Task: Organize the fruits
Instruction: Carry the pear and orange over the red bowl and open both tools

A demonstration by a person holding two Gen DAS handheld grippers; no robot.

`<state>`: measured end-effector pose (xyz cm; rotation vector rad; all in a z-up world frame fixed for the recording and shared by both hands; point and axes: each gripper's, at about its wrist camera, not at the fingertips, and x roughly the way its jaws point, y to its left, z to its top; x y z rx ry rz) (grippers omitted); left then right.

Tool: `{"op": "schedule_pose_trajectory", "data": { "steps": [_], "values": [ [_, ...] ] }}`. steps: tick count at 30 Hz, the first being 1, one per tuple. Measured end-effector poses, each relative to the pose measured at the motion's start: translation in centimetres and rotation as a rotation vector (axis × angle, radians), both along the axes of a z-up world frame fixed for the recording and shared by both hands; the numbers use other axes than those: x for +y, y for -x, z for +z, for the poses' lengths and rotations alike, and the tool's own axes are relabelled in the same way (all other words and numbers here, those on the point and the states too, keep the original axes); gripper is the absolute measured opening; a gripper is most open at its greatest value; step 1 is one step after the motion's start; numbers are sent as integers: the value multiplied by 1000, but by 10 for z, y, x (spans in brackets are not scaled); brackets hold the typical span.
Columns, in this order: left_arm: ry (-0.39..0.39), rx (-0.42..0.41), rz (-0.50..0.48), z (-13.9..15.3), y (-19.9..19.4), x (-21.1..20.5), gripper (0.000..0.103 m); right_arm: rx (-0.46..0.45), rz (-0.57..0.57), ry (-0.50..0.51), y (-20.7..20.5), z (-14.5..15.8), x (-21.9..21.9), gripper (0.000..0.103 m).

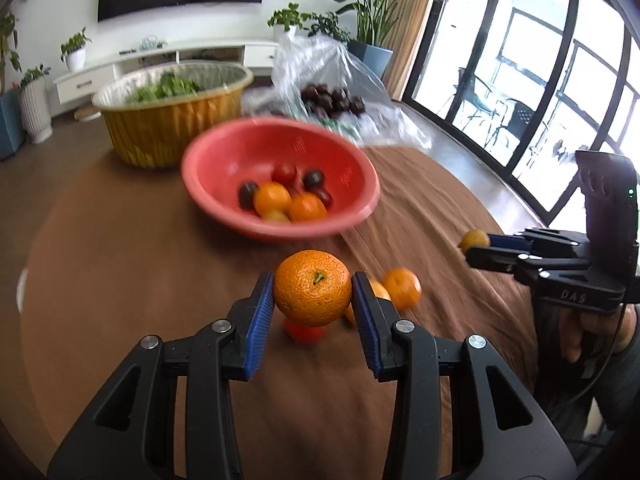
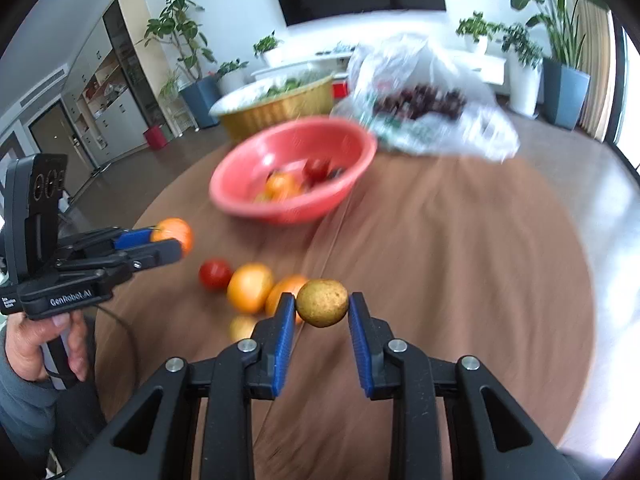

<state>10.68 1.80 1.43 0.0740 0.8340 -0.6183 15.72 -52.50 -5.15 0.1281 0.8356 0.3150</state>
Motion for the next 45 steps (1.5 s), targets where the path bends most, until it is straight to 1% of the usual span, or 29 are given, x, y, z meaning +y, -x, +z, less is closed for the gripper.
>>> {"op": "schedule_pose_trajectory", "data": {
  "steps": [3, 6, 8, 12, 14, 16, 18, 21, 25, 33, 38, 39, 41, 45],
  "values": [
    [-21, -31, 9, 19, -29, 0, 37, -44, -7, -3, -20, 26, -7, 30],
    [-46, -44, 10, 27, -61, -6, 37, -74, 0, 18, -45, 45, -4, 30],
    [-56, -48, 6, 30, -83, -12, 37, -81, 16, 26, -66, 51, 3, 30],
    [-85, -37, 4, 23, -111, -23, 37, -55, 52, 44, -104, 48, 23, 30],
    [-107, -31, -2, 13, -119, -28, 37, -33, 74, 68, -121, 40, 36, 30],
    [-110, -19, -8, 2, -126, -30, 37, -21, 96, 85, -130, 31, 47, 30],
    [-111, -4, -11, -10, -131, -32, 37, -2, 112, 106, -139, 20, 56, 30],
    [-116, 6, -10, -21, -136, -34, 37, 26, 124, 126, -152, 5, 66, 30],
    [-123, 17, -10, -32, -140, -38, 37, 55, 115, 143, -162, -9, 69, 30],
    [-145, 9, -15, -39, -137, -44, 37, 94, 112, 159, -170, -26, 73, 30],
    [-163, -5, -23, -39, -136, -47, 38, 93, 113, 167, -171, -31, 76, 30],
    [-163, -6, -25, -39, -136, -47, 40, 94, 113, 168, -171, -31, 76, 30],
    [-162, -9, -24, -39, -136, -47, 48, 93, 110, 169, -171, -32, 76, 30],
    [-158, -10, -22, -39, -136, -46, 50, 92, 108, 170, -173, -30, 76, 30]
  ]
}}
